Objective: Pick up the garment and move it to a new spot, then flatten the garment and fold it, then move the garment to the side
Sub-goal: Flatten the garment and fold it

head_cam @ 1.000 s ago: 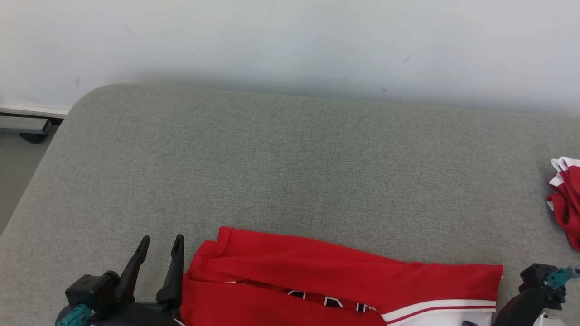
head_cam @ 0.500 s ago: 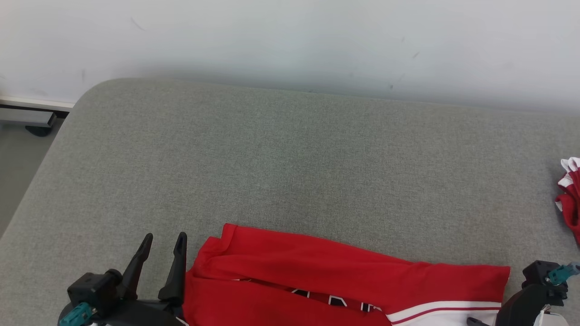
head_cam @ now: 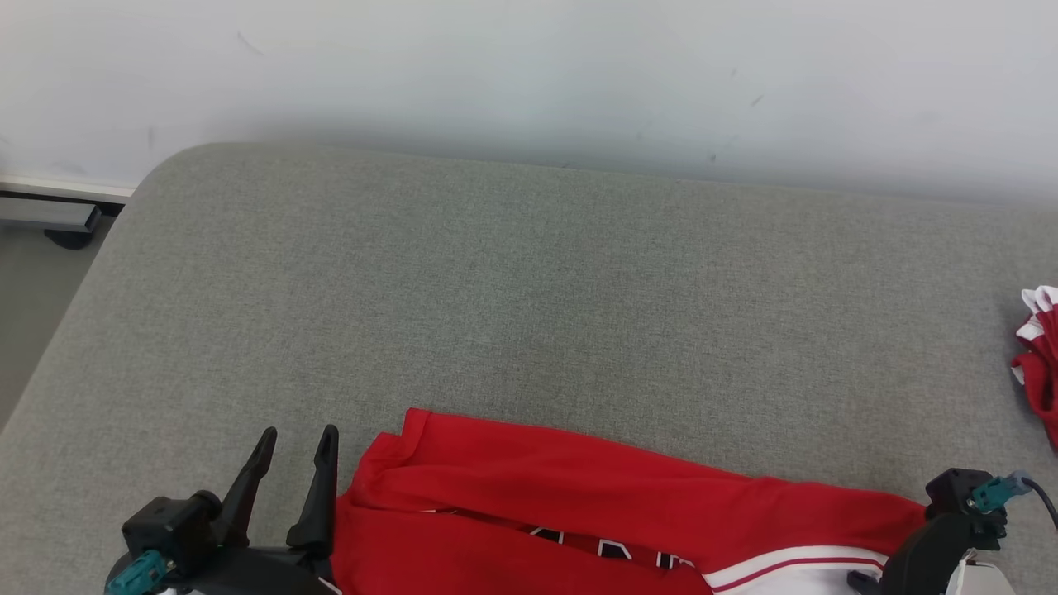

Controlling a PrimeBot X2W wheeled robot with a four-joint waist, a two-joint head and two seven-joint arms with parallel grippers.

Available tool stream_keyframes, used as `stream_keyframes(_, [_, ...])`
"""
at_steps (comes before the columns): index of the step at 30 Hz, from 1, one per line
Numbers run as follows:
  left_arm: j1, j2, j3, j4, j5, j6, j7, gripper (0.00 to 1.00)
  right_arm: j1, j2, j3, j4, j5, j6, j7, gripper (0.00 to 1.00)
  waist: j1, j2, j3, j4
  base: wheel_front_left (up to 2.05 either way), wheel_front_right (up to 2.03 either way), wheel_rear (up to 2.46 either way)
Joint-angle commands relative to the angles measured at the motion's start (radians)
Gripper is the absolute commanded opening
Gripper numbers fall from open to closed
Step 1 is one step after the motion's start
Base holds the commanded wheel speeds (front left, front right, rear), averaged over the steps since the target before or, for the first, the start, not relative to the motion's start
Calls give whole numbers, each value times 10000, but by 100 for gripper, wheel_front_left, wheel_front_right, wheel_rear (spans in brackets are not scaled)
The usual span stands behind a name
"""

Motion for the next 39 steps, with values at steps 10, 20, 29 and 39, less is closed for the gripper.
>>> stream_keyframes(10, [-100,115,-9,150,-133,-95,-81,100,-332,-17,-1902,-712,-812,-12,375,0,1,0,-164,-152,0,0,0])
stream_keyframes(20, [-6,183,-18,176,-154,-200,-116,100,-890,-9,-4187,-2351,-2197,-12,1566,0,1,0,-259,-265,0,0,0])
stream_keyframes(29, [-43,197,-129,231,-173,-241,-119,100,-1348,-75,-5140,-3561,-3252,-12,2076,0,1,0,-252,-208,0,0,0])
stream_keyframes(39, [-95,231,-178,202,-129,-219,-93,100,-1232,-6,-4007,-3940,-2599,-12,2591,0,1,0,-253,-150,0,0,0])
